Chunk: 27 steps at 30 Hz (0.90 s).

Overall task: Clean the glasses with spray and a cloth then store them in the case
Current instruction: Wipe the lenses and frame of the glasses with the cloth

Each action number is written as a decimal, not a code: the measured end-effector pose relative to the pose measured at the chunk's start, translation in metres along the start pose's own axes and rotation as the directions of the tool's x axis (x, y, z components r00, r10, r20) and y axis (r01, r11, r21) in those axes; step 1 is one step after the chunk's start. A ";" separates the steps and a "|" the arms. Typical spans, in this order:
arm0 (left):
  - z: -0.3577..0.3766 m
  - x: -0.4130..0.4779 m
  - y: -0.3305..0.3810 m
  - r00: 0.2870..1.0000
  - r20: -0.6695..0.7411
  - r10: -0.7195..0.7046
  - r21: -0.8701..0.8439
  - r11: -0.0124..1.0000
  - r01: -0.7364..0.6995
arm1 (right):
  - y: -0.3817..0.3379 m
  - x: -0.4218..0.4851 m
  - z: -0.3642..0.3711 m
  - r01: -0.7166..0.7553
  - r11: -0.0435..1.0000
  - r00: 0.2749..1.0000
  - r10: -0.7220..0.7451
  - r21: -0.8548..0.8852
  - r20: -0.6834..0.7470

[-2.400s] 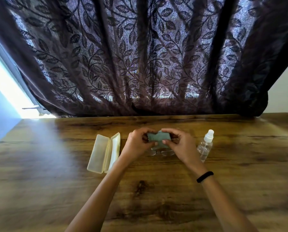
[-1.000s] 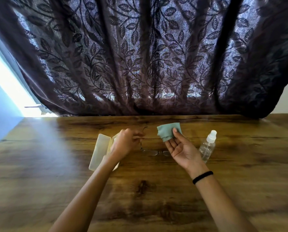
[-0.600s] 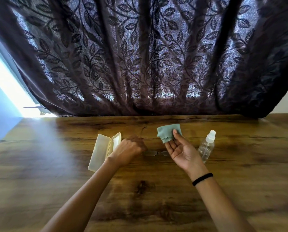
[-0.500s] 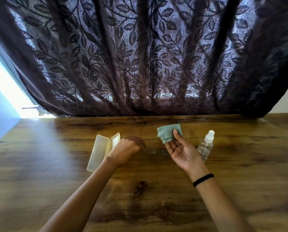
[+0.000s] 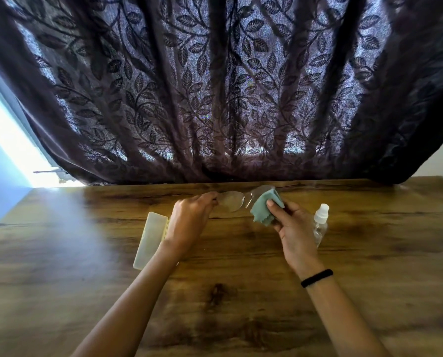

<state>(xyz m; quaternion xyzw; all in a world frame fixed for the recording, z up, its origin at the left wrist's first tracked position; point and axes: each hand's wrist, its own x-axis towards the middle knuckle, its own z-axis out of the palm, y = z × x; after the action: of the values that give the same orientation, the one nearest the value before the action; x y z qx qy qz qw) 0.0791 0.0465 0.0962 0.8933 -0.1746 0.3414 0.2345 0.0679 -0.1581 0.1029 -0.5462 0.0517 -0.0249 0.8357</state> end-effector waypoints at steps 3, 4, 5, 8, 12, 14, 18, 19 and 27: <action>-0.001 0.003 0.005 0.998 -0.060 -0.002 -0.032 0.999 0.001 | -0.003 -0.002 0.006 0.303 0.867 0.942 -0.336 -0.396 -0.015; -0.001 0.004 0.006 0.997 -0.076 -0.005 -0.040 0.999 0.002 | -0.006 -0.002 0.010 0.396 0.784 0.896 -0.444 -0.479 0.014; -0.001 0.005 0.007 0.996 -0.088 -0.011 -0.048 0.999 0.006 | -0.008 -0.003 0.014 0.468 0.704 0.847 -0.530 -0.534 0.043; -0.002 0.009 0.010 0.992 -0.129 -0.005 -0.053 0.999 -0.002 | -0.018 -0.001 0.026 0.587 0.516 0.723 -0.682 -0.624 0.116; -0.005 0.016 0.016 0.985 -0.165 0.052 -0.065 0.996 -0.063 | -0.028 0.001 0.042 0.624 0.302 0.631 -0.739 -0.720 0.237; -0.005 0.018 0.018 0.981 -0.181 0.062 -0.065 0.995 -0.075 | -0.027 0.000 0.047 0.628 0.256 0.631 -0.719 -0.735 0.290; -0.006 0.019 0.017 0.974 -0.214 0.069 -0.052 0.995 -0.082 | -0.021 -0.005 0.053 0.652 0.162 0.604 -0.701 -0.740 0.379; -0.006 0.019 0.016 0.972 -0.220 0.076 -0.047 0.995 -0.088 | -0.020 -0.007 0.054 0.653 0.128 0.591 -0.702 -0.746 0.397; -0.009 0.020 0.024 0.965 -0.253 0.067 -0.045 0.996 -0.081 | -0.009 -0.021 0.065 0.731 -0.004 0.532 -0.622 -0.682 0.575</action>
<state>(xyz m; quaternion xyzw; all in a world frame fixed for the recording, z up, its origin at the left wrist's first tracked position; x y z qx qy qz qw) 0.0771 0.0283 0.1237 0.8288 -0.1860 0.4557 0.2661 0.0547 -0.1010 0.1383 -0.8456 -0.2572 -0.3635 0.2944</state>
